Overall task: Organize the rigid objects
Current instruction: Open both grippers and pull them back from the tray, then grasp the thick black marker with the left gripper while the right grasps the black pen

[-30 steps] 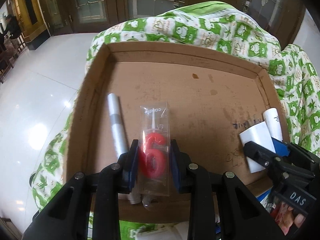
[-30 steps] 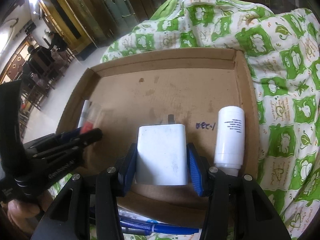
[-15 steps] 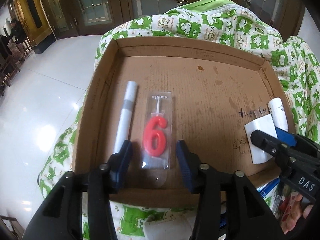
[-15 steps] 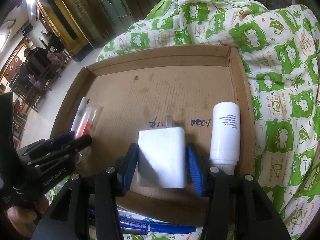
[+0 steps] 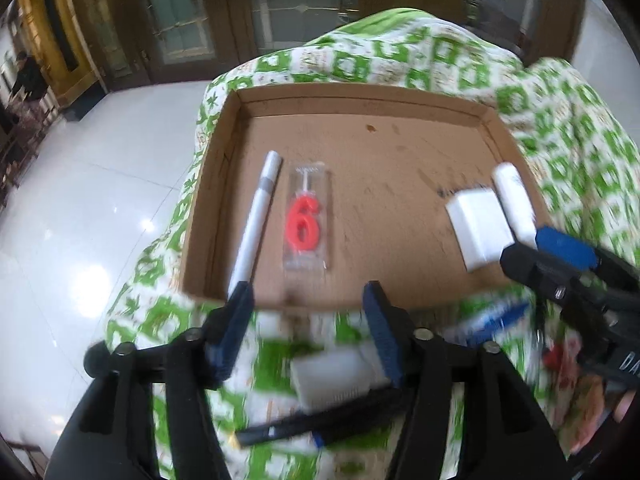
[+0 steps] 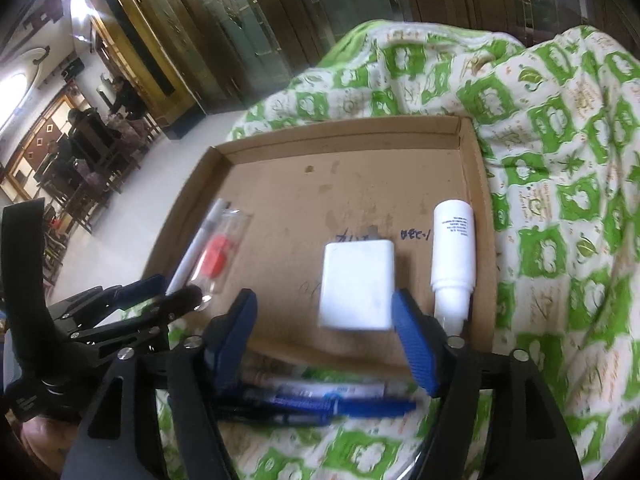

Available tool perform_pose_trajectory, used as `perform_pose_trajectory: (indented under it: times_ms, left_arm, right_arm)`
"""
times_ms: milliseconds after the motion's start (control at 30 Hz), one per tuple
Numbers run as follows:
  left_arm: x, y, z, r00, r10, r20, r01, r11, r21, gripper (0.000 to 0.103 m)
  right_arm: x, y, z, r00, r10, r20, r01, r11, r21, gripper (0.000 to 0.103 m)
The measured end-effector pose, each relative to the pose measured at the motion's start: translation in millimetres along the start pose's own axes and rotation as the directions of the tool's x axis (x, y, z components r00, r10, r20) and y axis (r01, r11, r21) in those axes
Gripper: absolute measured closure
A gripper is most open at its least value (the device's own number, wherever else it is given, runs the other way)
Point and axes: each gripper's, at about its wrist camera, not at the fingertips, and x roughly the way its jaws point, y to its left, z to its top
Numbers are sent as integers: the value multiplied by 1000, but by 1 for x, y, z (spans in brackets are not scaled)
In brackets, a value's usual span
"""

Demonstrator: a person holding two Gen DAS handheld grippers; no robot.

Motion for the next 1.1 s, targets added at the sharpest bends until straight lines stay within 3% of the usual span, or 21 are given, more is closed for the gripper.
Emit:
perform_pose_trajectory:
  times_ms: [133, 267, 467, 600, 833, 900, 1100]
  left_arm:
    - [-17, 0, -23, 1000, -12, -12, 12, 998, 57, 43]
    - [-29, 7, -54, 998, -56, -39, 58, 997, 56, 43]
    - [-28, 8, -84, 995, -59, -75, 60, 998, 17, 43]
    - [-30, 14, -82, 995, -79, -65, 78, 997, -21, 43]
    - [-21, 28, -84, 988, -122, -89, 114, 989, -97, 43]
    - [-22, 26, -83, 988, -132, -83, 124, 988, -96, 43]
    - [-23, 10, -80, 987, -136, -87, 133, 991, -34, 43]
  right_arm:
    - [-21, 7, -11, 999, 50, 14, -50, 999, 0, 20]
    - [-44, 3, -33, 994, 107, 5, -108, 992, 68, 20]
    - [-56, -7, -64, 978, 192, -79, -178, 971, 156, 20]
    - [-61, -25, -65, 980, 173, -97, -148, 964, 222, 20]
    - [-47, -44, -77, 965, 193, -176, -131, 941, 311, 60]
    - [-41, -45, -78, 964, 179, -194, -110, 940, 322, 65]
    - [0, -57, -74, 957, 65, -281, 35, 942, 335, 65]
